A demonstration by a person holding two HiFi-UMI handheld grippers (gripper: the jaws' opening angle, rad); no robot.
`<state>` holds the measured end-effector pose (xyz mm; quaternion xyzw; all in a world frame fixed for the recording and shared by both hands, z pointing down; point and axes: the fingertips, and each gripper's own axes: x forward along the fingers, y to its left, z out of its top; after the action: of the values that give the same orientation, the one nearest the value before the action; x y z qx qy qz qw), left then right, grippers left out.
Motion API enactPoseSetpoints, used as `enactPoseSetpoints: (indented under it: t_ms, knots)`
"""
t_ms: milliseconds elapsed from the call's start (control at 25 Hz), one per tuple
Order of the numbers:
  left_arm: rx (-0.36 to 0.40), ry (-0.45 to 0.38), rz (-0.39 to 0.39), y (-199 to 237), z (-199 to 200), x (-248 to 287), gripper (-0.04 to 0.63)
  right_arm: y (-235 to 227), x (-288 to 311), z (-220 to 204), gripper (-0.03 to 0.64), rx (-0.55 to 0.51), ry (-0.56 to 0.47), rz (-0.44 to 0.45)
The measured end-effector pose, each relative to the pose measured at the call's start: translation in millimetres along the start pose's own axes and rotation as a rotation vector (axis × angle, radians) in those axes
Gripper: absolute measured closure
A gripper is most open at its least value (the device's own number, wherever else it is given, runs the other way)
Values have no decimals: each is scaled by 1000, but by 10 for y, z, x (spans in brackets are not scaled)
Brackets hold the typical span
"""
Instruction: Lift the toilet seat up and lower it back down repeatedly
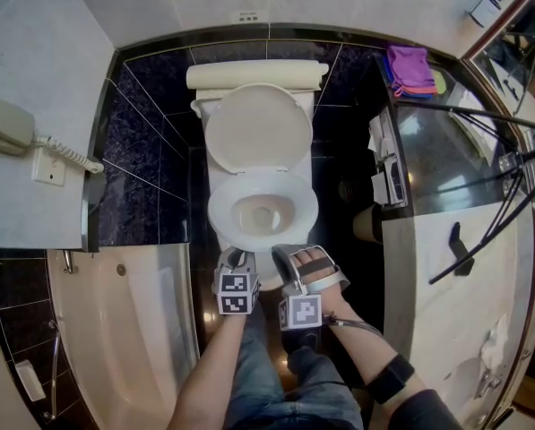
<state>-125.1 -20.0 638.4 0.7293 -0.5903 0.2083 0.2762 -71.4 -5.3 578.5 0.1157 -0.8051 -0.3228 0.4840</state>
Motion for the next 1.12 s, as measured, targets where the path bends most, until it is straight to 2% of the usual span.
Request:
enactPoseSetpoints:
  t_ms: [160,320,400,520,680,840,1120]
  knots:
    - [-3,16,-10,-64,-263,-5,603,246,-153,-13,585,34,-30,-8]
    - [-12,37,13,-78,-649,26,604,471,-198,-264,600,150,-11,-12]
    - [-22,51,19,-103,-875,52,603,578,-164,-447,600,241,5,-19]
    - [-21,77,14,-153,-1234,99,604,716,-52,-739,600,445,27,-49]
    - [33,114,13,-165,-1713,189,604,944,152,-1062,600,635,50,-85]
    - [50,166,-25,-284,-2051,252,604,1280,390,-1371,600,832,69,-76]
    - [93,253,-13,-265,-2742,499,604,1761,727,-1684,600,977,103,-61]
